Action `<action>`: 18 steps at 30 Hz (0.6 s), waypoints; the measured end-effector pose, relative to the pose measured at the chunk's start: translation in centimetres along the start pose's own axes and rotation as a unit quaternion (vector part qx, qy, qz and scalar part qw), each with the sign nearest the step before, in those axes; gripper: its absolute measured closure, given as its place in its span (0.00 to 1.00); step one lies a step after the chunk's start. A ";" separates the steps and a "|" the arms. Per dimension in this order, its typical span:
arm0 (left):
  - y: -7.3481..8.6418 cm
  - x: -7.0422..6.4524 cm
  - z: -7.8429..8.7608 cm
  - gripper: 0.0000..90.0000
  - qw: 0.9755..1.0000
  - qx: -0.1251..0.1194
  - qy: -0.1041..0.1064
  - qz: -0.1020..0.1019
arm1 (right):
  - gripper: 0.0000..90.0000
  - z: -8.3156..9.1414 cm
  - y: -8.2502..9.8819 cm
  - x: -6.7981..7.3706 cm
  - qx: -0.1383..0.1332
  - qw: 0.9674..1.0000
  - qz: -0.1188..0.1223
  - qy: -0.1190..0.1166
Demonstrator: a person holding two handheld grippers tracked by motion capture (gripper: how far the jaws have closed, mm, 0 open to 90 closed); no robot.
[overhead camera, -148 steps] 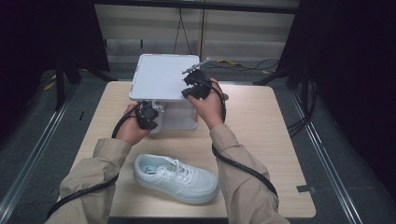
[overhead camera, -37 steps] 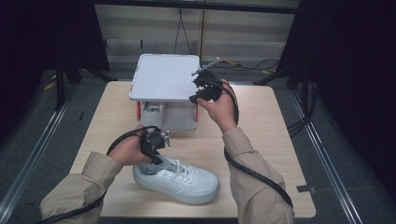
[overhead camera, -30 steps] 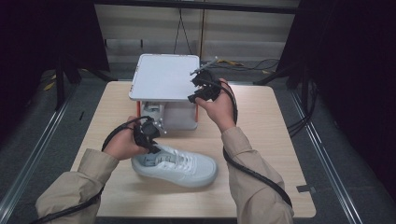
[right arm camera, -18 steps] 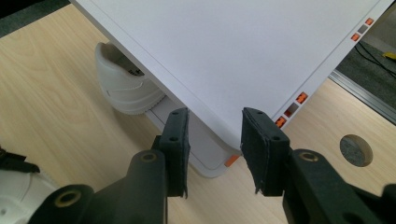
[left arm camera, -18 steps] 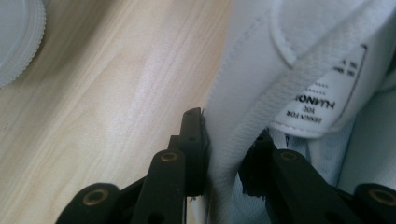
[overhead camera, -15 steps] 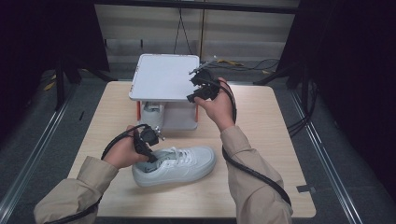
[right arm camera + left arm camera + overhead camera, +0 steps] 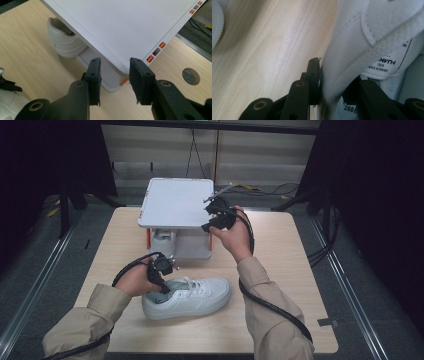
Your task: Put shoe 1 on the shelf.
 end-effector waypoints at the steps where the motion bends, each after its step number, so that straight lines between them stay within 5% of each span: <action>1: 0.0 0.0 0.0 0.82 1.000 0.000 0.000 0.000 | 0.69 0.0 0.0 0.0 0.000 1.000 0.000 0.000; 9: 0.3 -0.1 0.4 0.91 0.998 -0.010 0.014 0.055 | 0.69 0.2 -0.3 0.2 0.000 1.000 0.007 0.002; 14: 0.4 0.7 1.6 0.92 0.996 -0.034 -0.006 0.078 | 0.69 0.2 -0.3 0.3 0.001 1.000 0.009 0.001; 16: 0.4 1.4 2.3 0.92 0.994 -0.046 -0.017 0.097 | 0.69 0.3 -0.4 0.3 0.001 1.000 0.010 0.002; 17: 0.3 2.2 3.1 0.92 0.991 -0.058 -0.021 0.121 | 0.69 0.3 -0.6 0.4 0.000 1.000 0.011 0.001; 18: 0.3 2.2 3.1 0.92 0.991 -0.058 -0.021 0.121 | 0.69 0.4 -0.8 0.4 -0.001 1.000 0.013 0.002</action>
Point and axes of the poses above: each handheld gripper's, and its own axes: z roughly backward along the jaws, y roughly out of its underside, x roughly to its left, the point moved 7 cm from there along -z, roughly forward along the jaws, and after that the axes turned 12 degrees about z, right-handed, at the moved point
